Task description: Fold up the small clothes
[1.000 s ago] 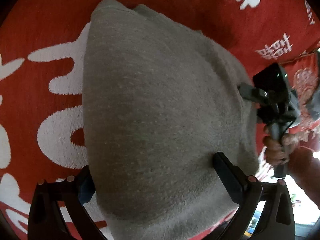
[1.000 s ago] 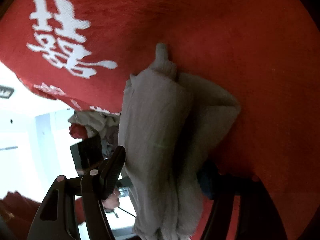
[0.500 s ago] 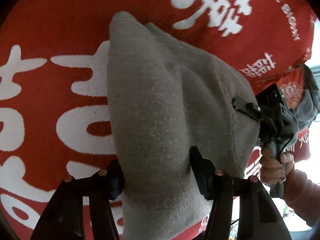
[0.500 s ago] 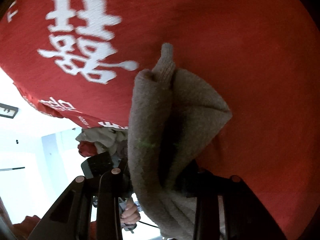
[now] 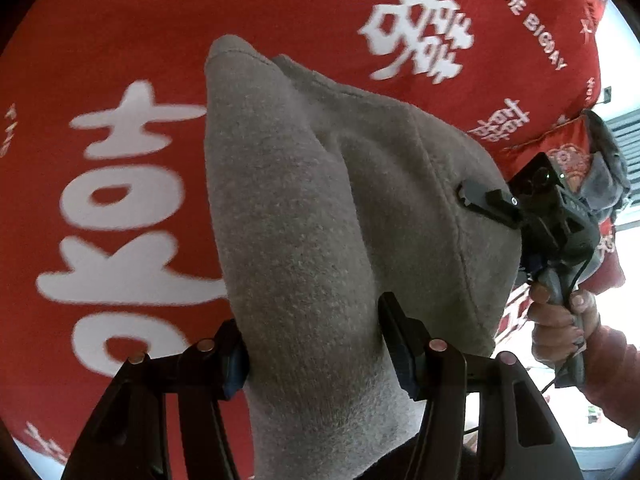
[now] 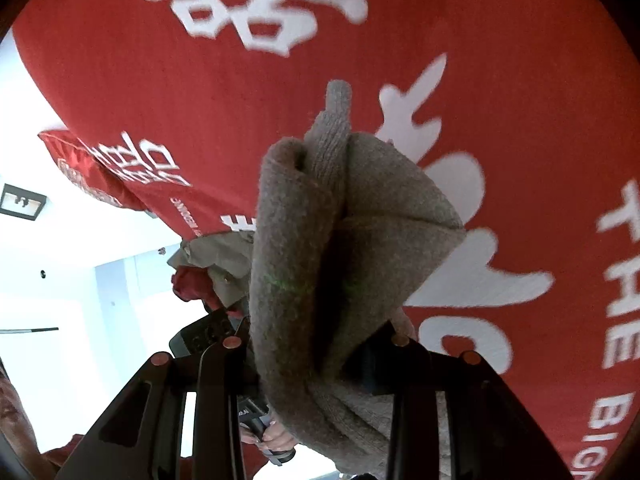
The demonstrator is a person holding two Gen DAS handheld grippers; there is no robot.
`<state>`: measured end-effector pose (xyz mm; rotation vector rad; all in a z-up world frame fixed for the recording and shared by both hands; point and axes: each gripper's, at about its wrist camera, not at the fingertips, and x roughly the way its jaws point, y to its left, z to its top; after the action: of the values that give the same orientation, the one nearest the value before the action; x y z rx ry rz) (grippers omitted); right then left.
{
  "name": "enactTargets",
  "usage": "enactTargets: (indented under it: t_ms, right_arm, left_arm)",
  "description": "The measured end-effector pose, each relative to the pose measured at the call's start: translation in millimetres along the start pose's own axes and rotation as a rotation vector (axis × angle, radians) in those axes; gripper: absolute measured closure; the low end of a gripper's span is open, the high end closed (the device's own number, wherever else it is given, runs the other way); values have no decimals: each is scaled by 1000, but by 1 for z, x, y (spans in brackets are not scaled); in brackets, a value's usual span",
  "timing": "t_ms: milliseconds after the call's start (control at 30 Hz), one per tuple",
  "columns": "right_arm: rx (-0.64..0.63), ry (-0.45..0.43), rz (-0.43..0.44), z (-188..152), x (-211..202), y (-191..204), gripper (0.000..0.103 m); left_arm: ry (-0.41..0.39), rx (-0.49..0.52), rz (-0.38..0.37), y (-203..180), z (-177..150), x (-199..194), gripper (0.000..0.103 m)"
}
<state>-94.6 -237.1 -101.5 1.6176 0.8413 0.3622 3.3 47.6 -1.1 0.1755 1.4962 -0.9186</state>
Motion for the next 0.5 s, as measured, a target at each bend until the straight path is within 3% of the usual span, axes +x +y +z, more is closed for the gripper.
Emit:
enactTargets:
  t_ms: [100,200,267,333,400,433,500]
  right_arm:
    - [13,1,-17,-3,23,-12,66]
    - [16,5,-91,3,46,-24,65]
    - [-8,10,-218,10,55,-29,62]
    - [-17,-21,-312,18,48,-28,52]
    - [-25,-51,-384,21,38,-25,39]
    - [-53,-76,-447,20,29,-19,35]
    - [-87,-94,-513,14,17,-9,35]
  left_arm:
    - [3,-29,46,16,-5,12,44]
    - [21,-59,142,37,-13,25,44]
    - [14,-79,153,45,-18,22,43]
    - [-15,-102,170,48,-21,12,42]
    - [-26,-97,229,48,-24,4,26]
    - [-36,-97,263,46,-25,-2,13]
    - [-51,-108,275,43,-26,-8,9]
